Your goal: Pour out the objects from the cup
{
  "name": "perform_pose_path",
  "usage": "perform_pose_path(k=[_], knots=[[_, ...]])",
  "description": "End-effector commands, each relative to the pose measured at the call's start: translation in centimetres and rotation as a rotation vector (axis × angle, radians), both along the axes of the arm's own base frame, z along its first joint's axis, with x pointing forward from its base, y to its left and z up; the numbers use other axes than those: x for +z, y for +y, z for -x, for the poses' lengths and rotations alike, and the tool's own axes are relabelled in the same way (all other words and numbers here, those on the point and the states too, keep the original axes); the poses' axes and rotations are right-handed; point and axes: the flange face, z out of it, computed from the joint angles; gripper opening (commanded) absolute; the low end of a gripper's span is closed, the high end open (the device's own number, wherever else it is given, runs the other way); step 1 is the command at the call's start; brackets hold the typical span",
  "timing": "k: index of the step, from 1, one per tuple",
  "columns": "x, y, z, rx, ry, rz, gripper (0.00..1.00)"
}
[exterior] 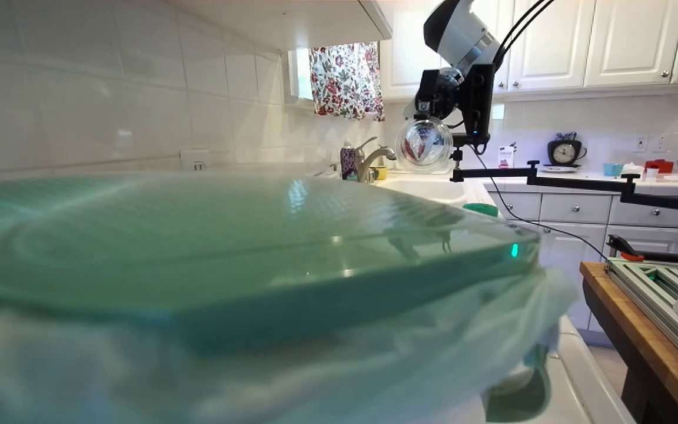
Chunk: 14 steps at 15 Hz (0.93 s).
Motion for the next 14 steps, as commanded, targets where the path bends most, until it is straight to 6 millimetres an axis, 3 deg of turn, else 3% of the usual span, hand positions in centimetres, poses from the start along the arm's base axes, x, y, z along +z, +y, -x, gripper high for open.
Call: perform_pose_path(k=[1, 14], knots=[[0.19, -0.30, -0.35, 0.004, 0.054, -0.084, 0.02], [-0.46, -0.32, 0.26, 0.056, 0.189, -0.253, 0.02]])
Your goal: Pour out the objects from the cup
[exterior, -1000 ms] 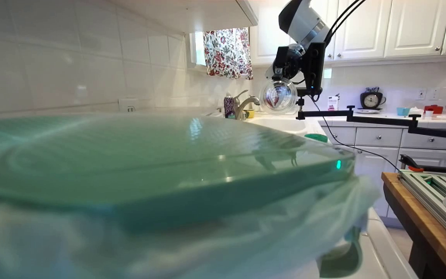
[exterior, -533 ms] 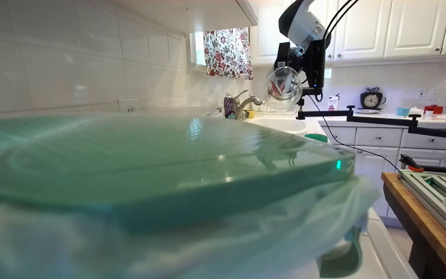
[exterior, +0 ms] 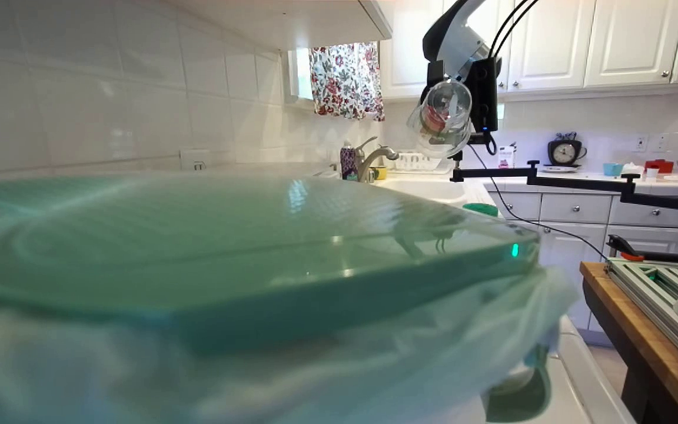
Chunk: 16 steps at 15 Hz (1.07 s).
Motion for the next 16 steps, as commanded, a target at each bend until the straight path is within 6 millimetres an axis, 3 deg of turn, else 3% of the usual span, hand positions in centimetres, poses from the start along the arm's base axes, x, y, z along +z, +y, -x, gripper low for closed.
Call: perform_pose_path(k=[1, 10, 12, 16], knots=[[-0.03, -0.55, -0.54, 0.002, 0.053, -0.068, 0.02], [-0.40, -0.33, -0.55, 0.015, 0.092, -0.136, 0.02], [-0.50, -0.41, -0.68, 0.002, 0.087, -0.100, 0.02], [-0.78, -0.53, -1.08, -0.015, 0.033, 0.144, 0.02]])
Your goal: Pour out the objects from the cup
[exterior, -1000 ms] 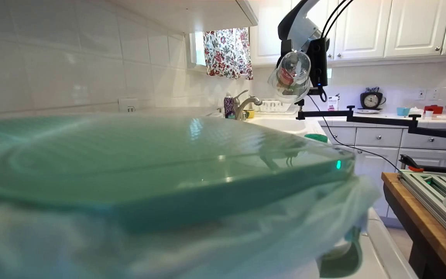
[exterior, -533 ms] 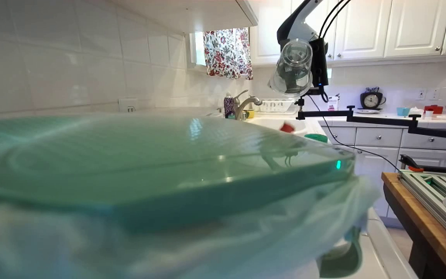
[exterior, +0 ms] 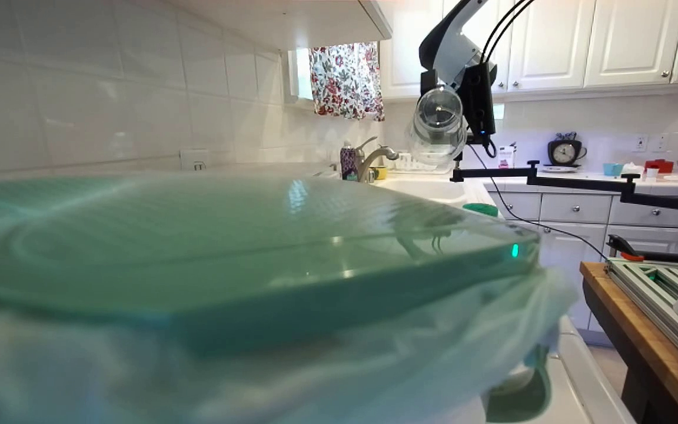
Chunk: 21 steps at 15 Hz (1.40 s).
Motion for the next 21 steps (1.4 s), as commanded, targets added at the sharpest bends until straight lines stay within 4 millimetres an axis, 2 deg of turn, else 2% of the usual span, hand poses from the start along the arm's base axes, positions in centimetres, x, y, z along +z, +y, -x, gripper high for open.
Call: perform_pose_path(k=[1, 9, 15, 21], knots=[[0.5, 0.2, -0.4, 0.008, -0.041, 0.198, 0.02], [2.1, 1.3, -1.1, -0.025, -0.182, 0.635, 0.02], [3.2, 1.8, -0.5, -0.055, -0.250, 0.905, 0.02], [3.5, 1.6, 0.4, 0.011, -0.316, 1.144, 0.02]])
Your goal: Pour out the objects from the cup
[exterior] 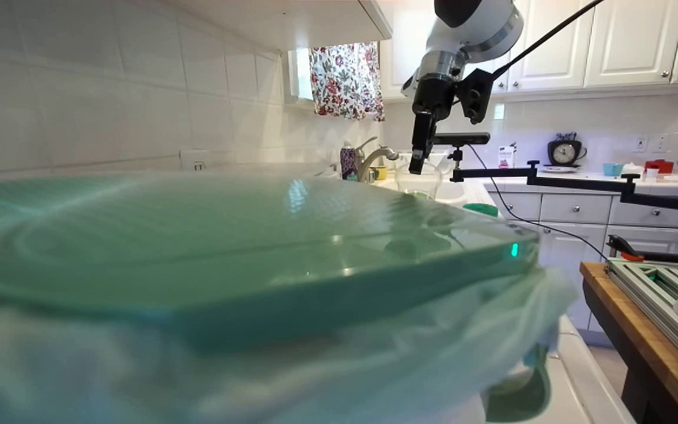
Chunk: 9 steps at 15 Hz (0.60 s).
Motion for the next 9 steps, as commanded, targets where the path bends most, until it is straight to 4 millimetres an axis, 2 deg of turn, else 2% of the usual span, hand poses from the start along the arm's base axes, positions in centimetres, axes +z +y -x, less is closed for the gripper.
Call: perform_pose_path(k=[1, 9], knots=[[0.4, -0.2, 1.0, 0.020, -0.026, 0.166, 0.02], [-1.9, -2.5, 1.2, 0.090, -0.100, 0.478, 0.02]])
